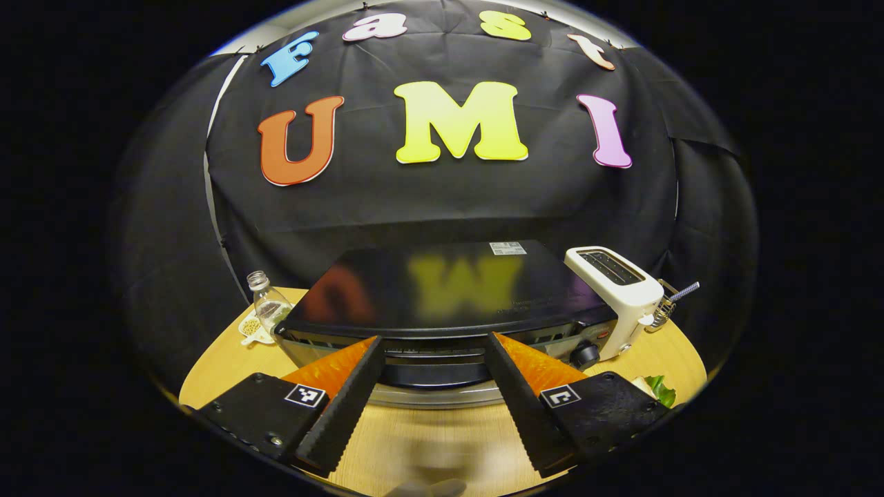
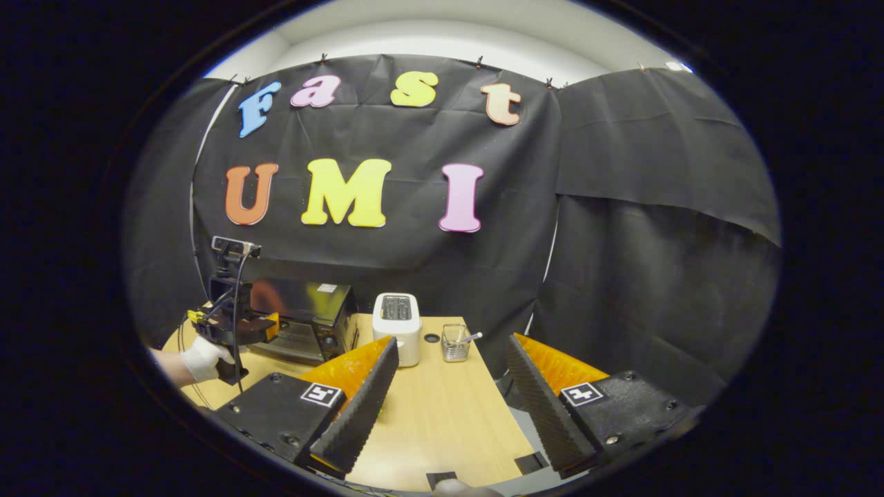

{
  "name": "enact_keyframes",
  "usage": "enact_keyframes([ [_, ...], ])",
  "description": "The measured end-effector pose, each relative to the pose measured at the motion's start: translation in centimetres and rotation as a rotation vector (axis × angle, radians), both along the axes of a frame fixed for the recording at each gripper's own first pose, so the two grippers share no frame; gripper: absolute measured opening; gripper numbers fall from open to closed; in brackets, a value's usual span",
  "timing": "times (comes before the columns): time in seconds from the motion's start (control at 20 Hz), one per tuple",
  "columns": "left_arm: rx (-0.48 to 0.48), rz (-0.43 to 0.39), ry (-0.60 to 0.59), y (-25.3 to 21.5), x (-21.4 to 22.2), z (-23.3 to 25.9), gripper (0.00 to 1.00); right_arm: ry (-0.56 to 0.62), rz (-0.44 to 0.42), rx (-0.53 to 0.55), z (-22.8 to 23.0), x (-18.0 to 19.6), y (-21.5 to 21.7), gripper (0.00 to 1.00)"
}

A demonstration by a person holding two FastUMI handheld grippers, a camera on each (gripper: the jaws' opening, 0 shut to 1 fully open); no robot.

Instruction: Open the electric oven with the left hand, put the food in, and close the electric oven.

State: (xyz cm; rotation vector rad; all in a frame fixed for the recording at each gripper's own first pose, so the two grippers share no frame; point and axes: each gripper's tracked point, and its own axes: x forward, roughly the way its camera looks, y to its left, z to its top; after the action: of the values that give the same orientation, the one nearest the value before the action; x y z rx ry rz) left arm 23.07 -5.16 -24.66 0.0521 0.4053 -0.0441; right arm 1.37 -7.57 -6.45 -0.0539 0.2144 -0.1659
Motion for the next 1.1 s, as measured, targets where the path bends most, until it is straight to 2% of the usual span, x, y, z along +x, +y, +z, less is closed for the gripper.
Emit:
enact_keyframes([
  [0.05,0.003,-0.003,0.001,0.0,-0.5,-0.2,0.98,0.004,0.005,0.002,-0.3,-0.2,0.2,0.92],
  [0.25,-0.003,-0.009,0.019,0.1,-3.0,-1.1,0.98,0.012,0.034,-0.005,-0.6,-0.8,0.9,0.92],
  [0.3,-0.001,-0.012,0.028,0.0,-3.7,-1.6,0.98,0.016,0.039,-0.012,-0.8,-0.9,0.9,1.00],
  [0.35,-0.002,-0.015,0.034,0.0,-4.4,-1.8,0.97,0.023,0.045,-0.012,-1.1,-1.0,1.0,0.92],
  [0.6,-0.012,-0.031,0.087,-0.1,-7.9,-4.3,0.98,0.035,0.064,0.013,-2.1,-1.7,1.6,0.92],
  [0.65,-0.008,-0.036,0.097,-0.1,-8.6,-4.8,0.97,0.038,0.066,0.011,-2.3,-1.8,1.6,1.00],
  [0.75,0.001,-0.041,0.122,0.1,-9.8,-6.0,0.97,0.043,0.070,0.013,-2.7,-1.9,1.7,1.00],
  [0.8,0.002,-0.043,0.136,0.0,-10.4,-6.7,0.97,0.048,0.071,0.016,-2.9,-2.0,1.8,0.92],
  [1.1,0.018,-0.048,0.249,-0.3,-12.9,-11.0,0.96,0.071,0.078,0.006,-4.0,-2.1,2.0,0.92],
])
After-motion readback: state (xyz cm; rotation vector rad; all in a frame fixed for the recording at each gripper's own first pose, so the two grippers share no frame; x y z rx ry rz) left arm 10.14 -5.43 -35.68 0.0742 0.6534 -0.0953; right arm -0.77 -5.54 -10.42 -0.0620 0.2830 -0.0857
